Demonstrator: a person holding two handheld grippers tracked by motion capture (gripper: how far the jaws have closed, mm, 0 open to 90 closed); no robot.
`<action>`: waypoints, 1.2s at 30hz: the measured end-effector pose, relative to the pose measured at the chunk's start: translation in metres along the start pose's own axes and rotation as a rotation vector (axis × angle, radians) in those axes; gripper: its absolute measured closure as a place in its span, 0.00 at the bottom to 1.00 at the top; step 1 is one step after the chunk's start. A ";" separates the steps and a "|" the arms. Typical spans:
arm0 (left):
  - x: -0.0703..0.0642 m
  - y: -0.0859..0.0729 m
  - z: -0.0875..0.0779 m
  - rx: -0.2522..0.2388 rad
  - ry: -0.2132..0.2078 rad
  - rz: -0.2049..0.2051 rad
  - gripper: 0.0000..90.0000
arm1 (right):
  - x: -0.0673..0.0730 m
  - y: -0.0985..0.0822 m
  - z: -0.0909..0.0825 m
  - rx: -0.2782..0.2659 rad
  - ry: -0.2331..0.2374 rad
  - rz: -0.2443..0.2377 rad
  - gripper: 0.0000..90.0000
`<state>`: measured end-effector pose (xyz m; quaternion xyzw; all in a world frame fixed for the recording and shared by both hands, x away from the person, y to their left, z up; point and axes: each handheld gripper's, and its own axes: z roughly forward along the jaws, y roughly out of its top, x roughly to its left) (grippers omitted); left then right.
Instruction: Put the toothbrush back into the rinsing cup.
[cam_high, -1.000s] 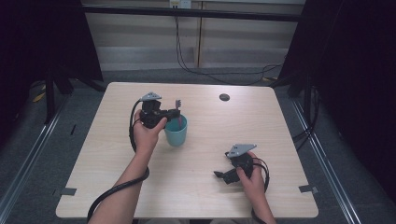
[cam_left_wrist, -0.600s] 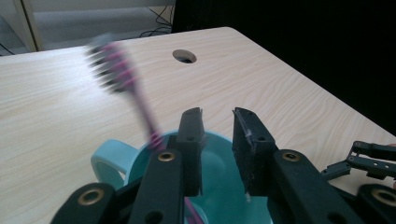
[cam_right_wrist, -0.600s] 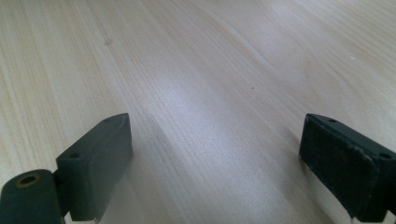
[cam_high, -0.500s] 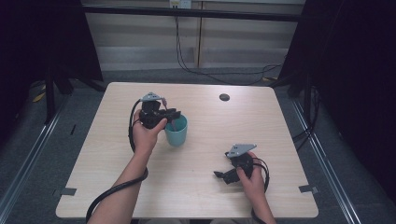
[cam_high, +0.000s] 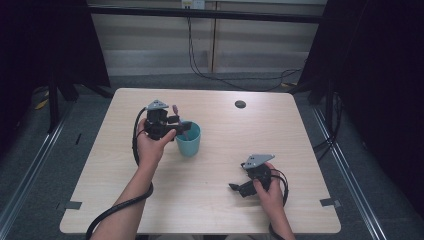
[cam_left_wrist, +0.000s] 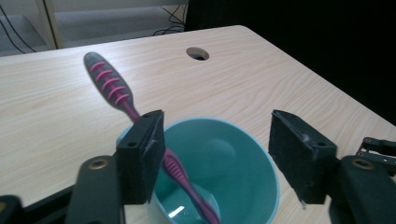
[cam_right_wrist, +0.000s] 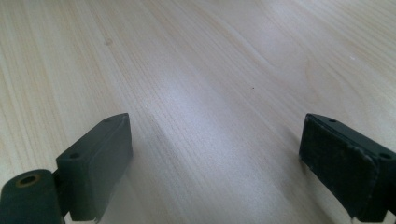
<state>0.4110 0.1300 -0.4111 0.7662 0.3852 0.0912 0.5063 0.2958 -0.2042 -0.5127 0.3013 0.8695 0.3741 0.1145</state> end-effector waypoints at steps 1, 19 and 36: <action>0.001 0.000 -0.001 0.002 0.000 0.002 0.38 | 0.000 0.000 0.000 0.000 0.000 0.000 0.10; 0.009 -0.011 -0.015 0.022 0.000 -0.010 0.32 | 0.000 0.000 0.000 0.000 0.000 0.000 0.10; 0.015 -0.022 -0.030 0.030 0.011 -0.022 0.28 | 0.000 0.000 0.000 0.000 0.001 0.001 0.10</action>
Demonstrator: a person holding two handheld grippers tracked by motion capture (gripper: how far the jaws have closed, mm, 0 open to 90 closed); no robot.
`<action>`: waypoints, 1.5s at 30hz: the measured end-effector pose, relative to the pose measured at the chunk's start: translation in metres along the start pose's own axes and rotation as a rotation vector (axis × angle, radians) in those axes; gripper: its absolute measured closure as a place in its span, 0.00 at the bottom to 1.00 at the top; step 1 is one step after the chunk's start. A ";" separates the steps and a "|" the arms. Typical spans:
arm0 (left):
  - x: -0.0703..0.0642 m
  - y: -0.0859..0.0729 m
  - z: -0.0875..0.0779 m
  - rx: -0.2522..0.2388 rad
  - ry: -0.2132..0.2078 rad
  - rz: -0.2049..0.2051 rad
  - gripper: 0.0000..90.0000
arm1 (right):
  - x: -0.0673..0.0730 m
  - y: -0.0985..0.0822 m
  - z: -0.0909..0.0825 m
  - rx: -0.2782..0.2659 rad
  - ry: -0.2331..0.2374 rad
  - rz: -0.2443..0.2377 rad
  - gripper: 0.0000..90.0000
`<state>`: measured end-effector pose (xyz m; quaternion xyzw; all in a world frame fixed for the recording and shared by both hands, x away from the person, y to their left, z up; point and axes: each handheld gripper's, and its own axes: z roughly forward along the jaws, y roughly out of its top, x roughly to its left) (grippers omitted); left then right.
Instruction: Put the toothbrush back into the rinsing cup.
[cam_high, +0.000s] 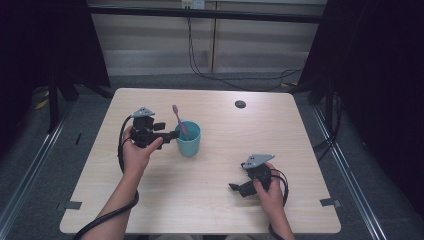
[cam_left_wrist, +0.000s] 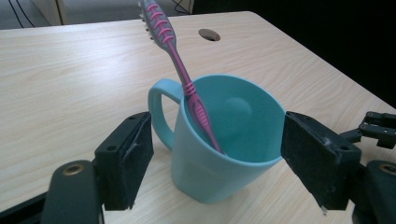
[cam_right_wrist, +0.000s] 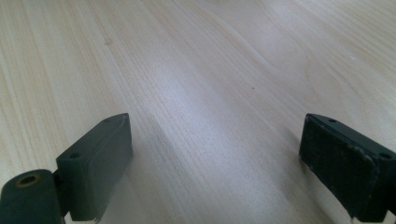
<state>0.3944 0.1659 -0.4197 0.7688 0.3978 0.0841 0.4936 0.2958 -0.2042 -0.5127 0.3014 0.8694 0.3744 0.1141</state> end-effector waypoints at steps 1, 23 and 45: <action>0.001 0.000 -0.001 0.004 0.002 0.001 0.28 | 0.000 0.000 0.000 -0.001 0.000 -0.002 0.10; 0.016 -0.020 -0.014 0.037 0.015 0.006 0.19 | 0.000 0.000 0.000 0.000 0.000 -0.001 0.10; 0.017 -0.058 -0.019 0.057 -0.024 0.044 0.19 | 0.000 0.000 0.000 -0.001 0.000 0.000 0.10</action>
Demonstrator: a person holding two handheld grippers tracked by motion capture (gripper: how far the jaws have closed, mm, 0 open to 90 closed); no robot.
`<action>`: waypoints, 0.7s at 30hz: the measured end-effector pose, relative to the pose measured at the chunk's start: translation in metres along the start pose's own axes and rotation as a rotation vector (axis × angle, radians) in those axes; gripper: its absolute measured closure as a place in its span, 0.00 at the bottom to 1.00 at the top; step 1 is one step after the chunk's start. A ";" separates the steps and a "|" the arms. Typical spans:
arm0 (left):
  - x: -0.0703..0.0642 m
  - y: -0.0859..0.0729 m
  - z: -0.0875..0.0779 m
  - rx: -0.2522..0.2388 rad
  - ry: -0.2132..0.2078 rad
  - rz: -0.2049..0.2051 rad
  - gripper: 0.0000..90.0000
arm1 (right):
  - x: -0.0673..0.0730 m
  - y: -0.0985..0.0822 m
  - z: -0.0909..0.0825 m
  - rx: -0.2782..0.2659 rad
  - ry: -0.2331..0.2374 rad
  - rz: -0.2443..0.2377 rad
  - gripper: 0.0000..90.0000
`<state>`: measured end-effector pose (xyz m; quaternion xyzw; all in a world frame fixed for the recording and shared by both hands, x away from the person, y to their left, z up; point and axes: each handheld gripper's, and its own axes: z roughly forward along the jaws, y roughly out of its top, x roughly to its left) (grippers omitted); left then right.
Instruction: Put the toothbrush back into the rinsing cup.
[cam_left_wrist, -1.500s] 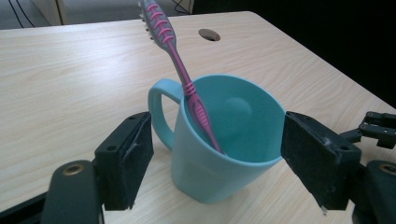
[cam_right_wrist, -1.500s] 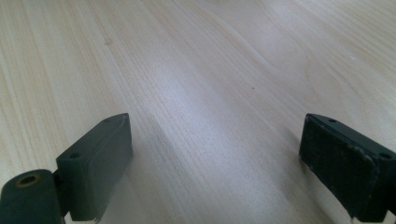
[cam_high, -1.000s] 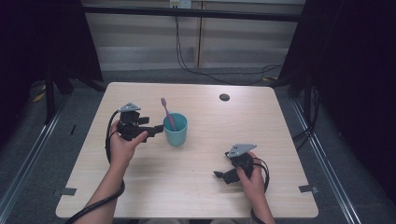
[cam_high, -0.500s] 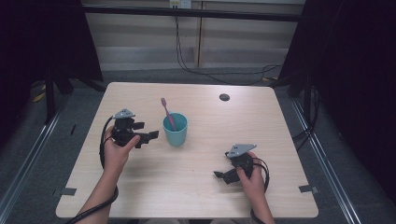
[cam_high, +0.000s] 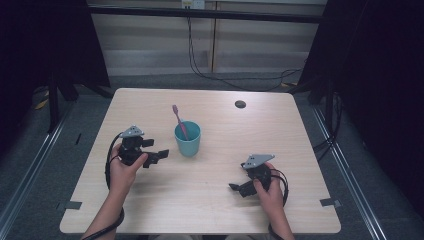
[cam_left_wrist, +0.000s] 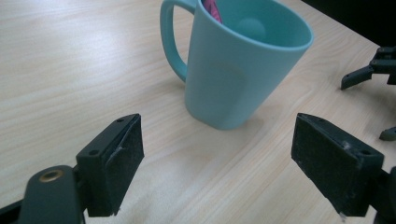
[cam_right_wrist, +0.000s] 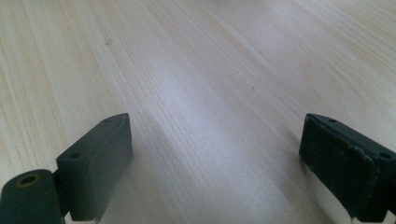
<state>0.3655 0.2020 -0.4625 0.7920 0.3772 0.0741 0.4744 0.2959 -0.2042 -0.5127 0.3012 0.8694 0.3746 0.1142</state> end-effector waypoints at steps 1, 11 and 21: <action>0.000 -0.001 0.000 0.001 0.000 0.000 0.19 | 0.000 0.000 0.000 0.000 0.000 -0.001 0.10; -0.002 -0.023 0.004 0.029 -0.001 0.005 0.19 | 0.000 0.000 0.000 0.001 0.000 0.000 0.10; -0.003 -0.037 0.006 0.067 0.017 0.029 0.19 | 0.000 0.000 0.000 0.000 0.001 -0.001 0.10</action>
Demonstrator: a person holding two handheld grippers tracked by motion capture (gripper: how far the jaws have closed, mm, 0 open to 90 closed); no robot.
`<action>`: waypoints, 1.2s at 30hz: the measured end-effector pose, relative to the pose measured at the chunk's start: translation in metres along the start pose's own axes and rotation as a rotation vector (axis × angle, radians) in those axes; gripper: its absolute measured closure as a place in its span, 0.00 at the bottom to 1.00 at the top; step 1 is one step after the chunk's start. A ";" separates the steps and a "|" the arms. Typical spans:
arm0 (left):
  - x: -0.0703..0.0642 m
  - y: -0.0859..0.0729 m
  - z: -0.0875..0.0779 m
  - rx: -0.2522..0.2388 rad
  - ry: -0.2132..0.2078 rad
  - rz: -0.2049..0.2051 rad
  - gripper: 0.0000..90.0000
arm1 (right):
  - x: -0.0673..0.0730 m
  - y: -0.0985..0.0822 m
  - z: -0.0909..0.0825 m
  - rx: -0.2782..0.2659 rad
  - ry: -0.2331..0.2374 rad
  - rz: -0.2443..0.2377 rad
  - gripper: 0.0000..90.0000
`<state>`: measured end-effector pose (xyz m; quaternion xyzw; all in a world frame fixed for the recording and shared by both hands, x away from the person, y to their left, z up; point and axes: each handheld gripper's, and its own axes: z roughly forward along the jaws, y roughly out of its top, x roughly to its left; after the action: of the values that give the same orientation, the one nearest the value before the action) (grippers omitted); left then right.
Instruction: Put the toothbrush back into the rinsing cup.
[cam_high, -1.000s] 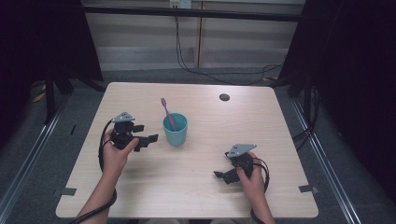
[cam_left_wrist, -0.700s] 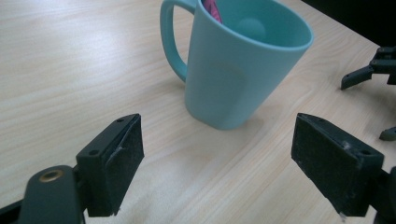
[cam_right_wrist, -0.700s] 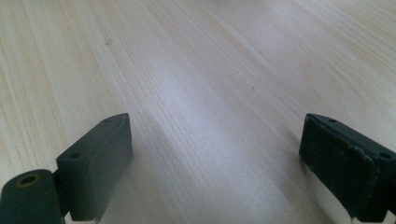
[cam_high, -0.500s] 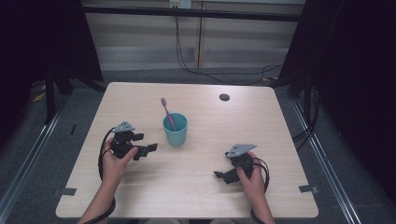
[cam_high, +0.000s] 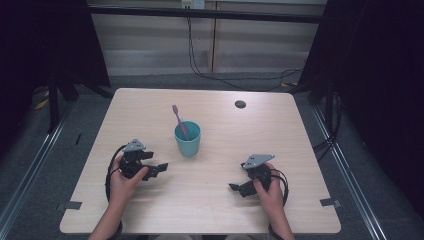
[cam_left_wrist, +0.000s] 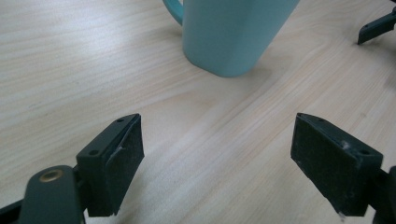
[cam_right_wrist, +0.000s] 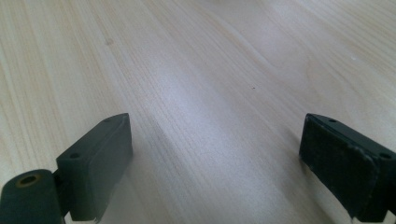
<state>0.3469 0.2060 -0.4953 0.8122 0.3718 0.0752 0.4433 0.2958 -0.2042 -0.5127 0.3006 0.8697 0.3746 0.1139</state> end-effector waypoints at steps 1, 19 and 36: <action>0.000 -0.001 0.000 -0.001 0.001 -0.001 0.19 | 0.000 0.000 0.000 0.001 0.000 0.001 0.10; -0.006 -0.015 0.002 0.056 0.041 0.076 0.21 | 0.000 0.000 0.000 0.000 0.001 -0.001 0.10; -0.013 -0.018 0.005 0.108 0.093 0.164 0.18 | 0.000 0.000 0.000 0.001 0.001 0.000 0.10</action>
<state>0.3302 0.2002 -0.5093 0.8583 0.3277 0.1287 0.3733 0.2958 -0.2042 -0.5126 0.3006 0.8698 0.3745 0.1133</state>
